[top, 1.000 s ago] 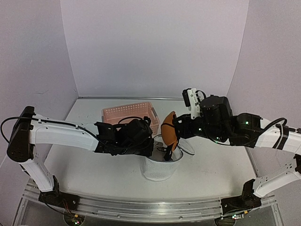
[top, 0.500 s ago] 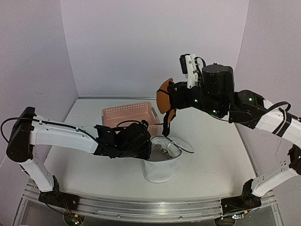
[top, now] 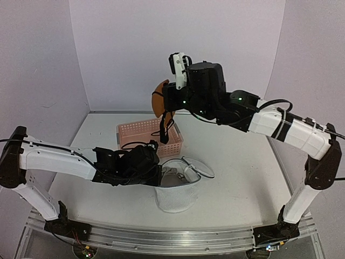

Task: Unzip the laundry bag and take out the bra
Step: Place the bra in the bin.

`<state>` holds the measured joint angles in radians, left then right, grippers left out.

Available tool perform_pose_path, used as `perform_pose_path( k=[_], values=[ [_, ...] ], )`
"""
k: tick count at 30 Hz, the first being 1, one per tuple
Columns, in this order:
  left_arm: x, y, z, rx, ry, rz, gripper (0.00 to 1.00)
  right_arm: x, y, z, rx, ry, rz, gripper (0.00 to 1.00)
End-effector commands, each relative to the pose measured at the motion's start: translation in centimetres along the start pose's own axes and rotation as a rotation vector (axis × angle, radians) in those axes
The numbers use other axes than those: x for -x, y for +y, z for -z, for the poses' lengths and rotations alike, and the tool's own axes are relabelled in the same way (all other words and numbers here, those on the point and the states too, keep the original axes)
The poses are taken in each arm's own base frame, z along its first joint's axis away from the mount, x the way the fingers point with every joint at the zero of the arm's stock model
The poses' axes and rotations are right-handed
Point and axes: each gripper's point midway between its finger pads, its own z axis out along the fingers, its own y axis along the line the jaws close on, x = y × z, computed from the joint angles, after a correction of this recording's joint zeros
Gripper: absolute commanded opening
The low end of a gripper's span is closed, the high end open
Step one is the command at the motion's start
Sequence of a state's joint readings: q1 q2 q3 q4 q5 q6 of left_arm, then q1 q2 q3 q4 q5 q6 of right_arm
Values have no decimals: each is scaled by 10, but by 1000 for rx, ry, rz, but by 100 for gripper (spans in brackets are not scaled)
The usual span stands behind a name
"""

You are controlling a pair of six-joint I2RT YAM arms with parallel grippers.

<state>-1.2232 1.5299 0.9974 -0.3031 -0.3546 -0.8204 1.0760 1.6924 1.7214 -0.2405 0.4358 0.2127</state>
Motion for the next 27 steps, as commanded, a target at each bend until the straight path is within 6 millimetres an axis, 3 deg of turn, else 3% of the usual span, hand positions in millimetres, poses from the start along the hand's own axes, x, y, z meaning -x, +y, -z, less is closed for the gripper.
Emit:
perform_pose_path(
  k=[1, 6, 13, 21, 27],
  values=[
    [11, 3, 15, -19, -67, 49, 0, 21, 13, -33, 55, -67, -35, 0],
    [8, 16, 24, -13, -78, 65, 0, 7, 21, -76, 111, -42, -60, 0],
    [-1, 30, 29, -5, -73, 76, 0, -25, 14, -136, 170, 11, -148, 0],
    [1, 32, 35, -12, -85, 84, 0, -71, -2, -183, 248, 59, -318, 0],
    [-2, 34, 35, -10, -80, 95, 0, -112, -29, -208, 253, 104, -446, 0]
  ],
)
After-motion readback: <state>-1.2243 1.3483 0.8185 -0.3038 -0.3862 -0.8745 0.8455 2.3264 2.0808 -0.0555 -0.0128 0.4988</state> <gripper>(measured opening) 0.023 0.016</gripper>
